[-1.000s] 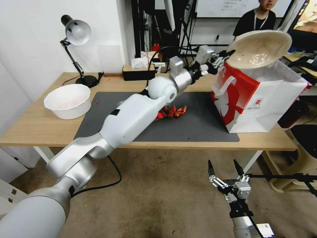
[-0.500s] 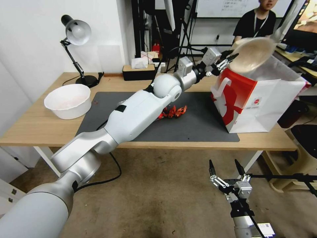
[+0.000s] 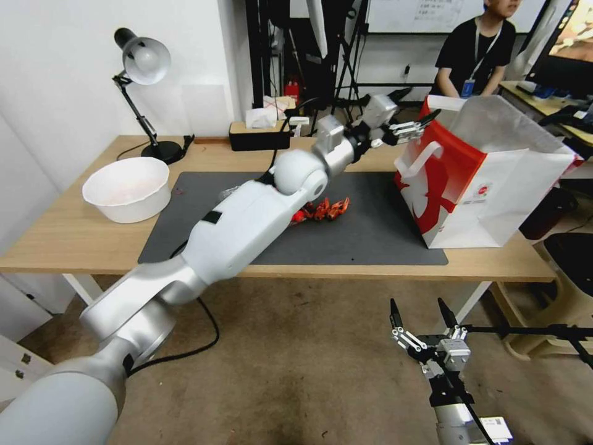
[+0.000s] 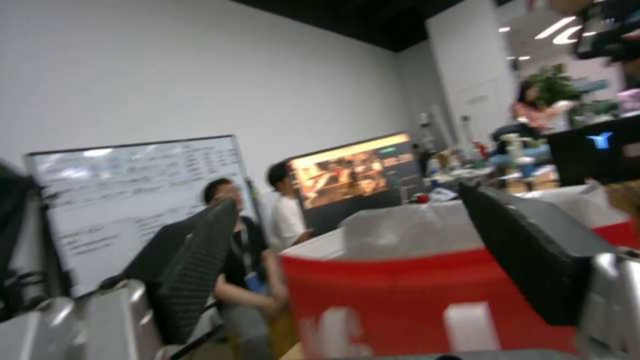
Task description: Pick up the trash from the table and place it into the takeout bag.
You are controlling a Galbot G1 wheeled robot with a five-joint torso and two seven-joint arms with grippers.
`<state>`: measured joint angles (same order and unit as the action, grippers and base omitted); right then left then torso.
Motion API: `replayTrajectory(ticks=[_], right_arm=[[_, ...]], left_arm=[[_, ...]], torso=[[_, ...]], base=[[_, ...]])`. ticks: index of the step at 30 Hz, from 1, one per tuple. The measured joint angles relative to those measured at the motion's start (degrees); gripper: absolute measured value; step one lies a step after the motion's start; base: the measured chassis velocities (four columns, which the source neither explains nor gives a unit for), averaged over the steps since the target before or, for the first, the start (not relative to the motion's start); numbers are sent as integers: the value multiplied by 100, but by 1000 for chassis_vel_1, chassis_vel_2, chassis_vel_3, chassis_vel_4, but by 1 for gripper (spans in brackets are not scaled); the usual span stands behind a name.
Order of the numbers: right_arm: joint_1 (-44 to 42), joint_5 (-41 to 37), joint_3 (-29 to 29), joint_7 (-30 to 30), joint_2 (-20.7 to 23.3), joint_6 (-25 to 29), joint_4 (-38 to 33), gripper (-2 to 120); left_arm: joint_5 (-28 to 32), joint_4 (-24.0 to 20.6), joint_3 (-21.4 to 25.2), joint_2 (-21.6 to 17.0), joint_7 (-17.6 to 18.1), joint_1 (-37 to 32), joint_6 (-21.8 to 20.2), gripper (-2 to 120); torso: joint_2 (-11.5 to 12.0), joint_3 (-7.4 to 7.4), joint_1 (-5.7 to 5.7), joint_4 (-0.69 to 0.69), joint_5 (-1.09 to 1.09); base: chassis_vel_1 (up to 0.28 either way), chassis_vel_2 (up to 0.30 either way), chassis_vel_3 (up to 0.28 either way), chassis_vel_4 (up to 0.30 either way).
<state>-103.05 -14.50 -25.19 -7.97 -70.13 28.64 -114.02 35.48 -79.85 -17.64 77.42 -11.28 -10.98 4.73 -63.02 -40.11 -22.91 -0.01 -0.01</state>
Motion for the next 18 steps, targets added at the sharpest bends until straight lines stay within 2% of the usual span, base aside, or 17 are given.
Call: replayTrajectory(ticks=[1,2,3,4,5,6,7,8,9,10,12,13,15,18], right_arm=[[0,0,0,0,0,0,0,100],[-6,3,1,0,-3,0,0,100],[-10,8,2,0,-5,0,2,100],[-12,12,5,0,-6,0,10,100],[-12,12,5,0,-6,0,10,100],[-12,26,16,1,-10,0,27,100],[-10,35,23,2,-16,-1,35,100],[-9,39,27,2,-19,-1,39,100],[-9,39,27,2,-19,-1,39,100],[-7,51,43,5,-25,-1,52,100],[-6,65,54,6,-33,-1,73,100],[-6,65,54,6,-33,-1,73,100],[-6,78,60,6,-35,-1,82,100],[-7,91,63,7,-36,-1,84,100]], left_arm=[[0,0,0,0,0,0,0,89],[-147,-275,146,-141,421,-206,-214,95],[-242,-497,234,-257,942,-365,-405,98],[-274,-647,287,-332,1310,-477,-549,99],[-274,-647,287,-332,1310,-477,-549,99],[-322,-911,361,-445,1939,-667,-850,99],[-353,-1102,397,-527,2329,-794,-1048,100],[-365,-1211,413,-568,2554,-867,-1160,100],[-365,-1211,413,-568,2554,-867,-1160,100],[-373,-1495,461,-641,3203,-1046,-1428,100],[-248,-1788,591,-664,4067,-1275,-1739,100],[-248,-1788,591,-664,4067,-1275,-1739,100],[-224,-1887,767,-694,4449,-1470,-1835,100],[-211,-1936,942,-760,4619,-1676,-1851,100]], torso=[[0,0,0,0,0],[0,0,0,1,0],[0,1,0,1,0],[0,1,0,2,0],[0,1,0,2,0],[0,0,0,3,0],[0,0,0,2,0],[0,0,0,2,0],[0,0,0,2,0],[0,1,0,2,0],[0,1,1,0,0],[0,1,1,0,0],[0,1,0,-1,1],[0,1,0,0,1]], base=[[0,0,0,0],[0,0,0,0],[0,0,0,0],[0,0,0,0],[0,0,0,0],[0,0,0,0],[0,0,0,0],[0,0,0,0],[0,0,0,0],[0,0,0,0],[0,0,0,0],[0,0,0,0],[0,0,0,0],[0,0,0,0]])
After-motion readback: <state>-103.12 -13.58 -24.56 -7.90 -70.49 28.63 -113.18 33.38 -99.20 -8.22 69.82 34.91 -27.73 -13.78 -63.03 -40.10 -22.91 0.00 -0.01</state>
